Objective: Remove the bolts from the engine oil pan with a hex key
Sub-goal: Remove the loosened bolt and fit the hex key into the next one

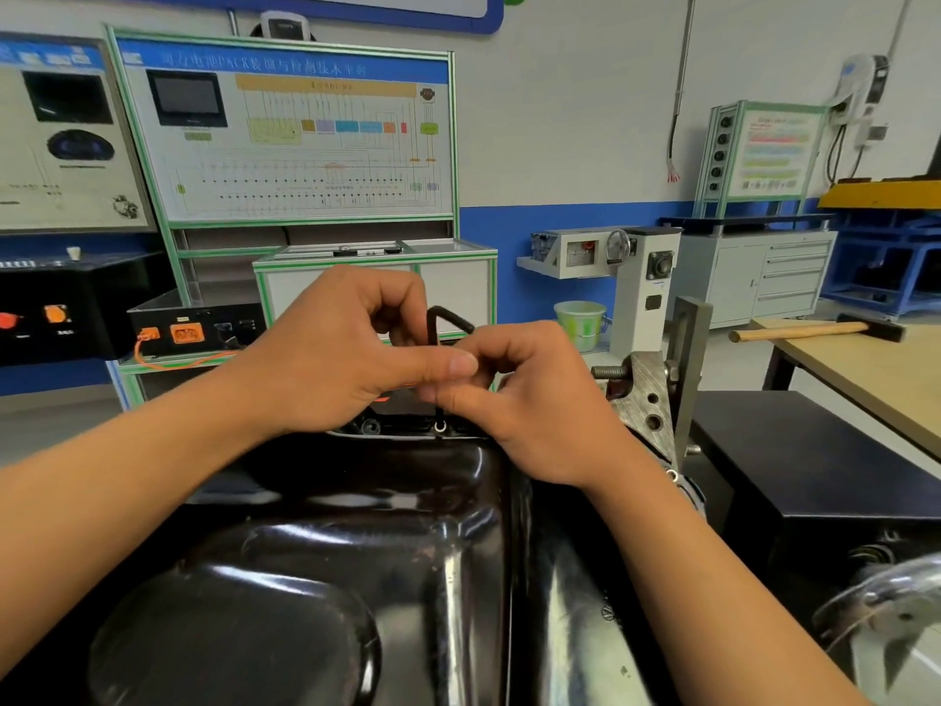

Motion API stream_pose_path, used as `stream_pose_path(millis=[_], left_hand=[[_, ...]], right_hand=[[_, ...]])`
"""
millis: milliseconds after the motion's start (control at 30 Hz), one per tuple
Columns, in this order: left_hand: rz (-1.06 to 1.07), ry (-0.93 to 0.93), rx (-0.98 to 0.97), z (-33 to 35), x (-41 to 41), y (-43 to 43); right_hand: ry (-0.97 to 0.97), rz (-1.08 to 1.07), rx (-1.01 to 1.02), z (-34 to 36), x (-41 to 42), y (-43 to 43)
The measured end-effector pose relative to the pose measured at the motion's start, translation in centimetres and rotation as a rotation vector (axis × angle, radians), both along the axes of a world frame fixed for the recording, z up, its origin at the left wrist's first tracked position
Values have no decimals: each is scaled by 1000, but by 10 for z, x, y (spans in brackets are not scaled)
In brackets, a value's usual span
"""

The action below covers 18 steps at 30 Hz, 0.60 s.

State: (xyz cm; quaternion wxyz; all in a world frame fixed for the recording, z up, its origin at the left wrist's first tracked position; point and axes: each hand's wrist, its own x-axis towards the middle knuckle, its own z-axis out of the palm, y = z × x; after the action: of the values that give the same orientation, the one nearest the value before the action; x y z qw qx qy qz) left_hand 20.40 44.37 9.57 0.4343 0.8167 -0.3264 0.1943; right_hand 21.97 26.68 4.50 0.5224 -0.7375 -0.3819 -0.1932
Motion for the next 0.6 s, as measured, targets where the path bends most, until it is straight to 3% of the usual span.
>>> stream_pose_path(millis=[300,600], left_hand=[[-70,62,116,3,-3,11],[51,-2,-41,1,-5,-2]], right_hand=[[-29,-35,-136,-1,2,-3],[-9,-45,-15,3,-2,0]])
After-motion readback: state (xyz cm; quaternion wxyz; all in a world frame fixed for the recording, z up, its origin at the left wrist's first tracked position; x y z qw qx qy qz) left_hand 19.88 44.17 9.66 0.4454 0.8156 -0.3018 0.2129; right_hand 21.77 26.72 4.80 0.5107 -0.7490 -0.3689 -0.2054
